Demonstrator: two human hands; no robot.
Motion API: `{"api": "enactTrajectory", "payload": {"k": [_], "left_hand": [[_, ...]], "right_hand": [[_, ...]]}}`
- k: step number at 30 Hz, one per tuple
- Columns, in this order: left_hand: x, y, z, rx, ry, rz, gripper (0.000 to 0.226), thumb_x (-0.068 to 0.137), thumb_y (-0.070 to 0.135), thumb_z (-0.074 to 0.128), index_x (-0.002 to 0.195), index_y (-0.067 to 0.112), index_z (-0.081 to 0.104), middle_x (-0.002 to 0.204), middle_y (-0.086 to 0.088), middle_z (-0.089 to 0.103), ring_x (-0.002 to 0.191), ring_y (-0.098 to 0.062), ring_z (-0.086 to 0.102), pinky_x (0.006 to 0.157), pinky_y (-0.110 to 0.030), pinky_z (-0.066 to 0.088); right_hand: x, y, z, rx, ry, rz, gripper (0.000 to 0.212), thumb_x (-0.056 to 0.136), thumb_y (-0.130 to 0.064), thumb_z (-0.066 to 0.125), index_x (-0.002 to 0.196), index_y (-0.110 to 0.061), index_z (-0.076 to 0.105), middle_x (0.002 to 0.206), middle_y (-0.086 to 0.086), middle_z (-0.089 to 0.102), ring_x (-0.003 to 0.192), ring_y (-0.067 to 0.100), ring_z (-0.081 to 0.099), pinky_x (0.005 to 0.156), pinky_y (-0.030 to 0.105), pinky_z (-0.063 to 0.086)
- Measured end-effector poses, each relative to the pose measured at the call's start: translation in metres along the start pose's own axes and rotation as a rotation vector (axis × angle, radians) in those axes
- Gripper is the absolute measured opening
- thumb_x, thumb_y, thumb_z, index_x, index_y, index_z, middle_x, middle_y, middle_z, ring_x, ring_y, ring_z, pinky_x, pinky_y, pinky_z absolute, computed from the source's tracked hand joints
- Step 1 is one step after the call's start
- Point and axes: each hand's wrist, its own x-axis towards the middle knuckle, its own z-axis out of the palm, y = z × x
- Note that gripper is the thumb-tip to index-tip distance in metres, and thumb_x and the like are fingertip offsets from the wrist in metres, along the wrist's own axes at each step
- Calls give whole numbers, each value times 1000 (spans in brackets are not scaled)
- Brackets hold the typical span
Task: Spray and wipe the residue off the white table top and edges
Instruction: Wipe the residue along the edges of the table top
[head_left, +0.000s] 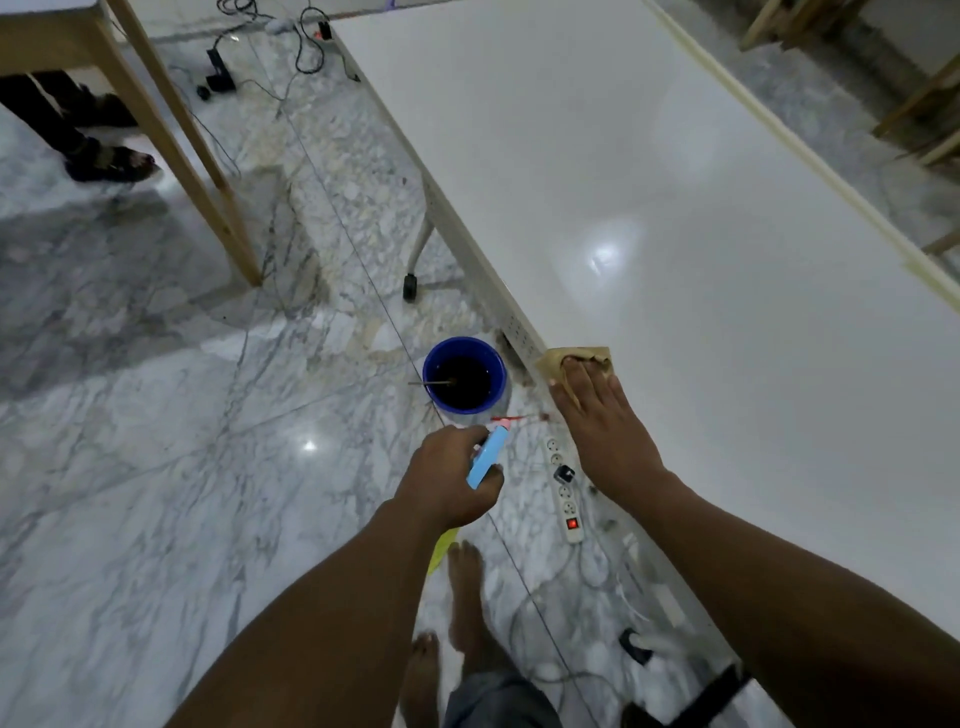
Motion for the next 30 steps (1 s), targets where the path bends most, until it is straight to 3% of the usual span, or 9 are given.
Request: {"api": "enactTrajectory", "payload": {"k": [4, 10, 17, 21, 25, 30], "left_hand": [[-43, 15, 29, -4, -54, 11, 19, 88, 26, 69, 95, 9, 69, 83, -12, 65, 75, -29, 63, 70, -45, 54], [-80, 46, 61, -26, -105, 37, 28, 84, 30, 62, 95, 6, 69, 82, -14, 66, 74, -32, 63, 71, -48, 54], [-133, 77, 118, 6, -107, 86, 16, 88, 19, 70, 95, 5, 70, 83, -15, 68, 77, -33, 65, 72, -46, 55], [-177, 93, 159, 33, -113, 100, 13, 88, 22, 70, 96, 11, 70, 82, -8, 67, 77, -27, 65, 70, -39, 54], [-227, 107, 205, 37, -124, 102, 16, 89, 25, 70, 101, 14, 70, 85, -4, 66, 77, -22, 62, 68, -30, 47], [-296, 139, 264, 37, -172, 128, 16, 87, 26, 70, 99, 15, 71, 85, -8, 71, 76, -26, 66, 72, -41, 57]], "right_hand": [[-65, -1, -1, 4, -48, 30, 82, 73, 3, 73, 148, -3, 41, 158, 24, 29, 146, 45, 25, 117, 56, 22], [-144, 0, 0, -23, -17, 48, 68, 77, 5, 40, 145, -2, 46, 155, 24, 35, 143, 44, 32, 113, 58, 33], [-237, 6, 8, -38, 60, 65, 67, 76, 8, 40, 141, -2, 51, 152, 25, 40, 140, 45, 38, 112, 58, 36], [-308, 12, 14, -69, 65, 84, 62, 79, 5, 42, 140, -2, 53, 152, 25, 41, 140, 44, 38, 114, 55, 31], [-389, 18, 22, -59, 51, 99, 66, 76, 7, 41, 140, -2, 52, 152, 25, 40, 140, 45, 38, 112, 57, 36], [-488, 27, 27, -58, 21, 119, 67, 79, 5, 40, 144, -4, 47, 155, 23, 37, 143, 44, 34, 113, 56, 35]]}}
